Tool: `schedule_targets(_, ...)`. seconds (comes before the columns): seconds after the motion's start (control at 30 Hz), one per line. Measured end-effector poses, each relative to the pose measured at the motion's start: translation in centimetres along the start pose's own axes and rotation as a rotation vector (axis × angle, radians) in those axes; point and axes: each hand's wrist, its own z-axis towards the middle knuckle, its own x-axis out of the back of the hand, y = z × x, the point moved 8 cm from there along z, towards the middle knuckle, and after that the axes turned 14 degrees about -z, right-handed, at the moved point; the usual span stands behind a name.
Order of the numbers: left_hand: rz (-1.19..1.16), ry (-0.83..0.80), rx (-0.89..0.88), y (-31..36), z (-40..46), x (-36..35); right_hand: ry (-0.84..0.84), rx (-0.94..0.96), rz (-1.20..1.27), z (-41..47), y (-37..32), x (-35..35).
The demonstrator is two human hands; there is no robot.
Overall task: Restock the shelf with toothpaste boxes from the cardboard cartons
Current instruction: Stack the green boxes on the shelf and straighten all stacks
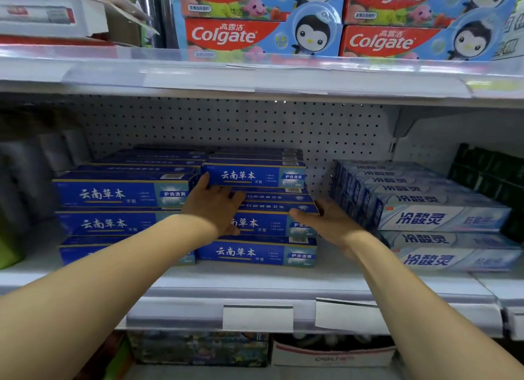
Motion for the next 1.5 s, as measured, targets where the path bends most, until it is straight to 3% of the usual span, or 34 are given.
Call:
schedule_targets(0.2,-0.063,-0.019,-0.001,-0.2,0.0,-0.1,-0.02,0.01,-0.014,-0.6,-0.7,0.4)
schedule_targets(0.43,-0.17,0.032,-0.046,-0.1,0.5,0.4,0.133,-0.09,0.027,1.6,-1.0,2.9)
schedule_targets(0.6,-0.269,0.083,-0.074,0.4,2.0,1.0,0.218,-0.05,0.045,4.5,-2.1,4.1)
schedule_targets(0.83,-0.321,0.321,-0.068,-0.1,3.2,3.0,0.24,-0.096,-0.023,6.9,-2.5,4.1)
schedule_targets(0.93,-0.297,0.271,-0.068,-0.4,3.8,2.2,0.239,-0.11,-0.039,7.1,-2.3,4.0)
schedule_targets(1.13,-0.346,0.217,-0.071,-0.4,3.5,1.6,0.29,-0.186,0.163,8.6,-1.3,5.2)
schedule_targets(1.23,-0.383,0.116,-0.087,-0.3,3.4,0.6,0.226,-0.189,0.215,9.8,-1.5,4.9)
schedule_targets(1.5,-0.318,0.088,-0.082,-0.4,3.7,0.5,0.235,-0.203,0.176,11.6,-1.7,4.6)
